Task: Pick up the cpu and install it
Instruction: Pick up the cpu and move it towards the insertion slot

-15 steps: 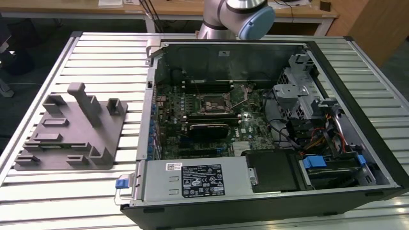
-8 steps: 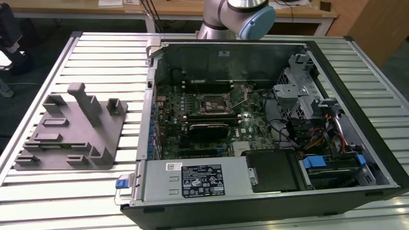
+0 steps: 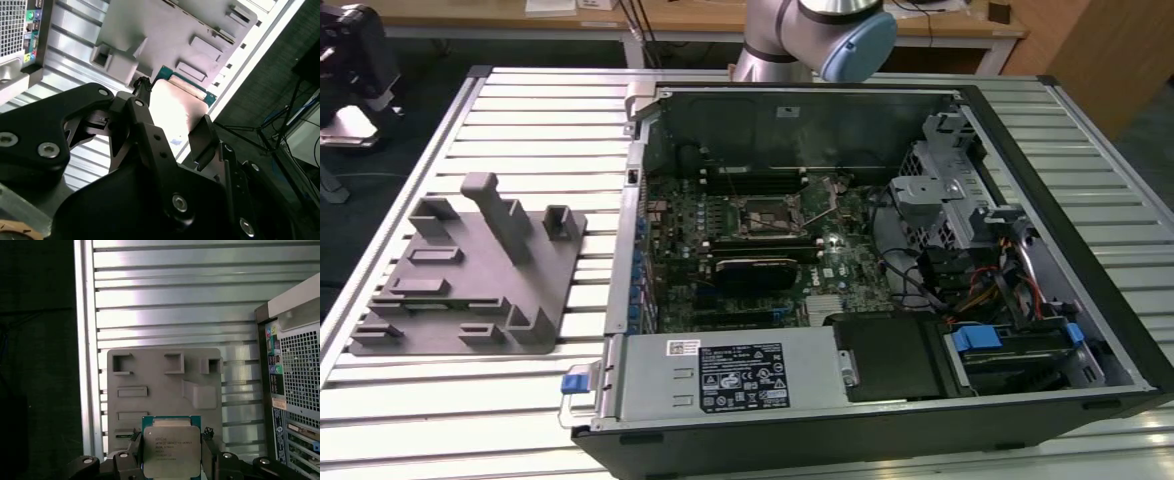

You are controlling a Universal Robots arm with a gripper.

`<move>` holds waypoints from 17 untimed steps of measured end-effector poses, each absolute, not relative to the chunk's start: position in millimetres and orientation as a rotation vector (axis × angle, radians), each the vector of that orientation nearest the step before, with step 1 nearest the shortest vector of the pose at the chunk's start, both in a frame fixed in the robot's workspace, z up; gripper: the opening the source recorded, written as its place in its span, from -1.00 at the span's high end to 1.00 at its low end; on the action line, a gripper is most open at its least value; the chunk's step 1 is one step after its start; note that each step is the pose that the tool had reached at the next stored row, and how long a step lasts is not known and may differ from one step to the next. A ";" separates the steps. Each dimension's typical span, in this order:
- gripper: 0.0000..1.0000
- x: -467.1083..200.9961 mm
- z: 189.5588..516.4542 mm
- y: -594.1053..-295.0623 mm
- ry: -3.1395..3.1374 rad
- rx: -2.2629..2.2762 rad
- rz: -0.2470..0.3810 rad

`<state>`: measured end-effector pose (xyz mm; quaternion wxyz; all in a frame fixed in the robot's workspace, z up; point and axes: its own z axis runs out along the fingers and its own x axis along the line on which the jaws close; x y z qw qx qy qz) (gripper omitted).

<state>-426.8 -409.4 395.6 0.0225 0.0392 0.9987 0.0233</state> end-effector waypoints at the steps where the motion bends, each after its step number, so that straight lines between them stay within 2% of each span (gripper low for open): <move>1: -0.09 -423.2 395.6 -409.4 3.093 0.122 0.072; 17: -0.09 -367.0 395.7 -409.3 3.094 0.122 0.072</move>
